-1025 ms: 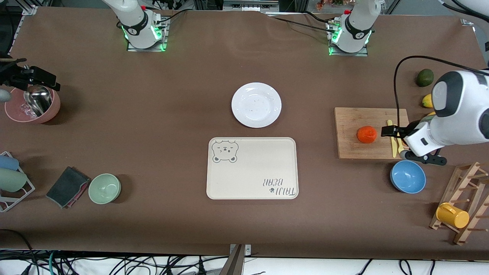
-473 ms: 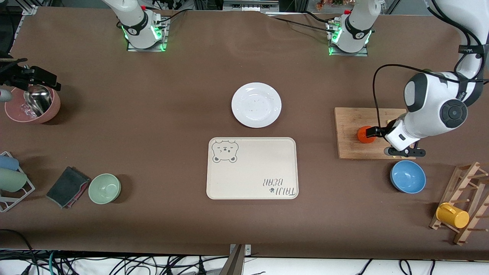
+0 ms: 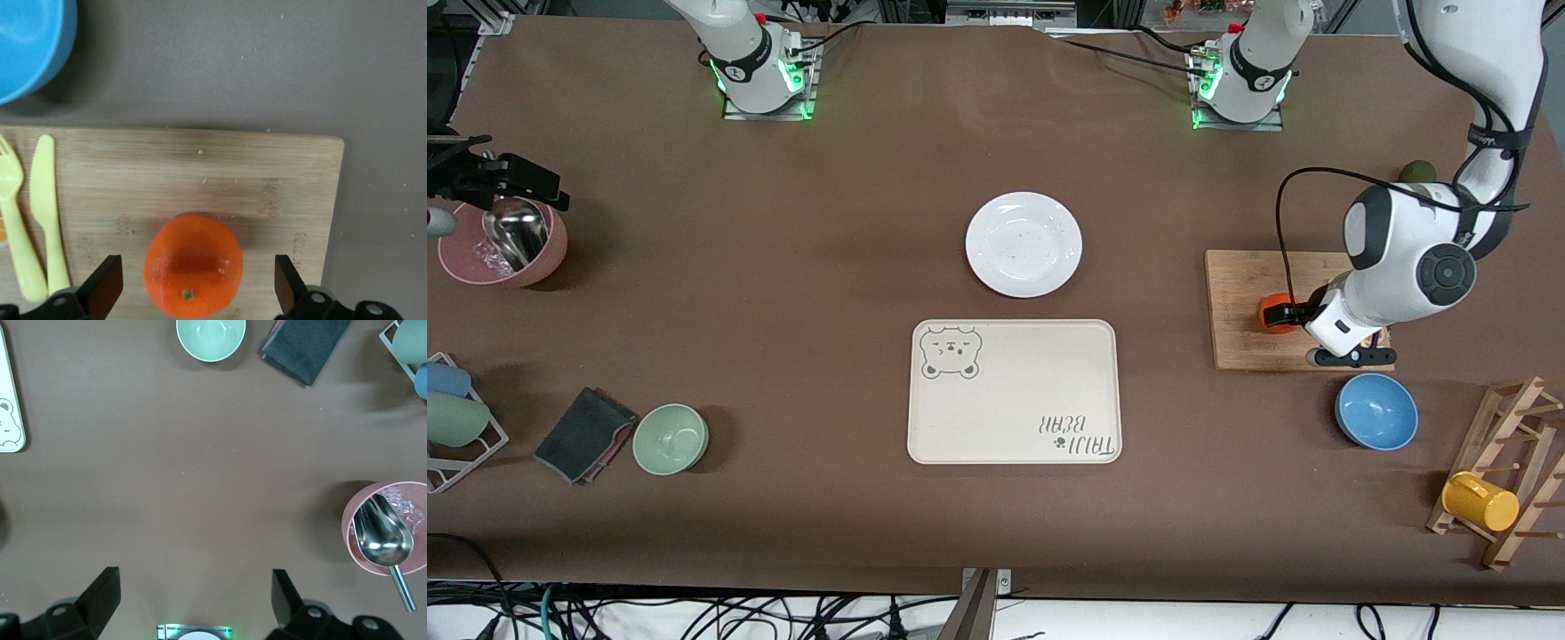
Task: Place orange and plate with both arms
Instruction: 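Close the left gripper on the orange and lift it, then carry the orange with the left gripper over the white plate, then lower the orange onto the plate and open the left gripper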
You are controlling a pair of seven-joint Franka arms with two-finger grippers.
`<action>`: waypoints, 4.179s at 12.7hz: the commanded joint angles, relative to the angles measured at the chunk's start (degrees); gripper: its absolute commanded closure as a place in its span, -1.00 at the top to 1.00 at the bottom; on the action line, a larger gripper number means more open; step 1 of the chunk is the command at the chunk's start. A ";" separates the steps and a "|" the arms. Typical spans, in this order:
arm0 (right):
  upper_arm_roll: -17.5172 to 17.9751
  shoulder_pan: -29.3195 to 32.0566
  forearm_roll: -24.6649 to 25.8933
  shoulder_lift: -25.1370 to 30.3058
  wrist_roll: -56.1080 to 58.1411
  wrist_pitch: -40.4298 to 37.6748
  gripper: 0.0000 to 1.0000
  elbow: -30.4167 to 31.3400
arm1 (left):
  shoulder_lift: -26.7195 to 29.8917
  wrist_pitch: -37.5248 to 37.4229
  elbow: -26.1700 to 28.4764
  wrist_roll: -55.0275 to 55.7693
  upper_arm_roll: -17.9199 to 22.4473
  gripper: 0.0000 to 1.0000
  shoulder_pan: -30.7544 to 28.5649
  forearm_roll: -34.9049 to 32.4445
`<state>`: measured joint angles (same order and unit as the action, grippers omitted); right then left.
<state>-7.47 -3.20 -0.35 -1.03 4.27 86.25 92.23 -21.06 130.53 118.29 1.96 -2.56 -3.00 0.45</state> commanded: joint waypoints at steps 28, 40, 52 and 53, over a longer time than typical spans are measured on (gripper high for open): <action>-0.53 0.21 -0.18 -0.20 1.44 -1.96 1.00 -0.83 | -1.26 -6.34 -7.46 46.51 -19.91 -0.75 9.24 -0.98; -0.44 0.21 -0.18 -0.12 1.44 -1.96 1.00 -0.83 | -16.90 -2.30 -17.39 66.94 -23.98 -0.73 25.32 -1.15; -0.10 0.12 0.17 -0.12 1.44 -2.49 1.00 -0.83 | -16.64 -24.13 -34.75 65.72 -16.36 1.00 23.22 -1.51; 0.26 -0.31 0.43 -0.11 1.01 -3.80 1.00 -1.17 | -16.64 -27.75 -37.32 63.54 -14.42 1.00 22.00 -1.51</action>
<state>-7.82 -3.17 -0.35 -1.09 5.02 84.56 92.23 -37.67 109.73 86.73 67.66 -19.64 20.53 0.00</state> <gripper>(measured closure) 0.000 0.000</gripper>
